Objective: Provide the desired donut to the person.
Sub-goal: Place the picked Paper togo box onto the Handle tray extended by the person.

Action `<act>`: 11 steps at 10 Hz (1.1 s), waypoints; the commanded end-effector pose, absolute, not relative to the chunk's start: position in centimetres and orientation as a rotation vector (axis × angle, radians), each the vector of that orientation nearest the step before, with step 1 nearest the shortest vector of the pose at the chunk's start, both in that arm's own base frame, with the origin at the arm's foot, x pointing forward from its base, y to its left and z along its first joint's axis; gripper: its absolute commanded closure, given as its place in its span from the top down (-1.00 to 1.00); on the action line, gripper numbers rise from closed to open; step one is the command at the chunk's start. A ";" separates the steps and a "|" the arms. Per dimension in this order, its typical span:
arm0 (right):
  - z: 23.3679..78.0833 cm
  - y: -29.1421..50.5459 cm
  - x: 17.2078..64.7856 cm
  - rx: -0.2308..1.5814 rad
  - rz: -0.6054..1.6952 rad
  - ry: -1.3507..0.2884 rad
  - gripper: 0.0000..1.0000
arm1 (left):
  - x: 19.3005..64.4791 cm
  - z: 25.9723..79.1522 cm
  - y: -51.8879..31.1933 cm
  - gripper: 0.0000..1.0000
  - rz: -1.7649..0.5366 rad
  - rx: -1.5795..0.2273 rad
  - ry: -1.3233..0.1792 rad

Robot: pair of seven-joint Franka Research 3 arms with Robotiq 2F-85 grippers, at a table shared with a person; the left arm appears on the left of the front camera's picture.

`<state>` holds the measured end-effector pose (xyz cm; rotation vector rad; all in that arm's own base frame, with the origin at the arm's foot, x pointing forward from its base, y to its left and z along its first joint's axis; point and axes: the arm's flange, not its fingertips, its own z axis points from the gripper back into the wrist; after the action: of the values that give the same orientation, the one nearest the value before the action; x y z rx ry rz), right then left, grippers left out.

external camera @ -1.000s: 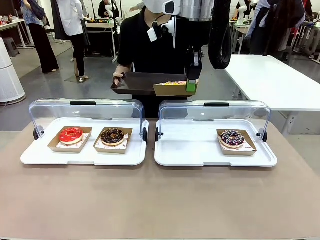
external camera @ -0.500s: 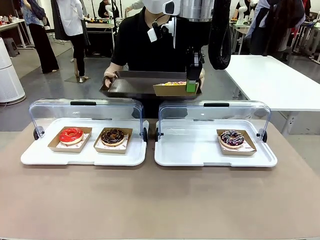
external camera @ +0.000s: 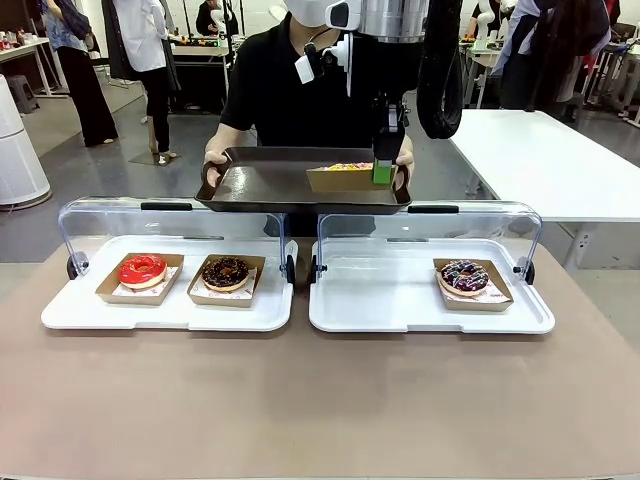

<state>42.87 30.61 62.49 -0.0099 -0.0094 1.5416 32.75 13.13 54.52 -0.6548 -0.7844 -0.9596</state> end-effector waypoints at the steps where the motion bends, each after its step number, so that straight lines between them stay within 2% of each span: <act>1: 62.3 30.5 42.4 -0.008 1.535 -0.005 -1.00 | 32.8 54.6 13.2 1.00 -0.968 -0.661 -0.805; 3: 62.5 30.6 42.9 -0.010 1.542 -0.009 -0.97 | 32.8 54.6 13.2 1.00 -0.968 -0.661 -0.805; 5: 64.7 31.8 44.4 -0.058 1.589 -0.083 -0.97 | 32.8 54.6 13.2 1.00 -0.968 -0.661 -0.805; 9: 64.8 32.7 49.9 -0.079 1.641 -0.124 -0.97 | 32.8 54.6 13.2 1.00 -0.968 -0.661 -0.805; 11: 63.0 31.6 52.8 -0.040 1.669 -0.139 -0.97 | 32.8 54.6 13.2 1.00 -0.968 -0.661 -0.805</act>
<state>51.40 31.89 62.98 -0.0363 -0.1236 1.6459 32.75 13.13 54.55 -0.6544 -0.7845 -0.9599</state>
